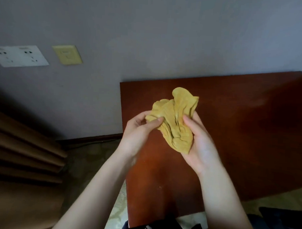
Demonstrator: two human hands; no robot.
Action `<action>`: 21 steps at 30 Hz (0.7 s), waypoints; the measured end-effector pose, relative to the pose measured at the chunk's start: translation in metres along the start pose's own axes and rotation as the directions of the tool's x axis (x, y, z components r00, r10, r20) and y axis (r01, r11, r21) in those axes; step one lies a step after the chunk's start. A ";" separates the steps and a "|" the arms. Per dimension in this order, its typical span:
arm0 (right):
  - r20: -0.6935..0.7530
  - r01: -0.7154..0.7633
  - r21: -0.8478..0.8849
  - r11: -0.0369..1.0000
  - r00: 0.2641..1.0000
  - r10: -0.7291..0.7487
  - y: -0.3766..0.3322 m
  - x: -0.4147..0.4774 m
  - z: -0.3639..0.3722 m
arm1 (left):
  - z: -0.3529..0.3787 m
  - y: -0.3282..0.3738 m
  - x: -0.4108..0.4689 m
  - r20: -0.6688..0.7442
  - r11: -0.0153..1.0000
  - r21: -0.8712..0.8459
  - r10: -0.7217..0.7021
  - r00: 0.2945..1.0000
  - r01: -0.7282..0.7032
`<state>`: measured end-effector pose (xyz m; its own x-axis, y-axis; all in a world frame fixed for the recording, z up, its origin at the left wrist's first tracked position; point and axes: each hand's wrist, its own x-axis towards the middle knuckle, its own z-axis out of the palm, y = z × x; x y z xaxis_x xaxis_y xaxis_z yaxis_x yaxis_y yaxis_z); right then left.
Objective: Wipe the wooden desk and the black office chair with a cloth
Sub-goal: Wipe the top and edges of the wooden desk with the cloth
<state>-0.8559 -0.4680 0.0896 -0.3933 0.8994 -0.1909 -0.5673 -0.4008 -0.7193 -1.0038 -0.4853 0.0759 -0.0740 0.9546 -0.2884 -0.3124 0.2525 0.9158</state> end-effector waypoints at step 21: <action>-0.288 -0.194 -0.332 0.923 0.953 0.097 0.039 0.018 -0.036 | 0.003 -0.001 0.050 -0.088 0.745 0.665 0.162 0.983 -0.063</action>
<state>-0.8588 -0.4608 0.0341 -0.2215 0.8682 -0.4440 -0.2072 -0.4869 -0.8485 -1.0042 -0.4370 0.0610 -0.2070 0.9652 -0.1598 0.4015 0.2328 0.8858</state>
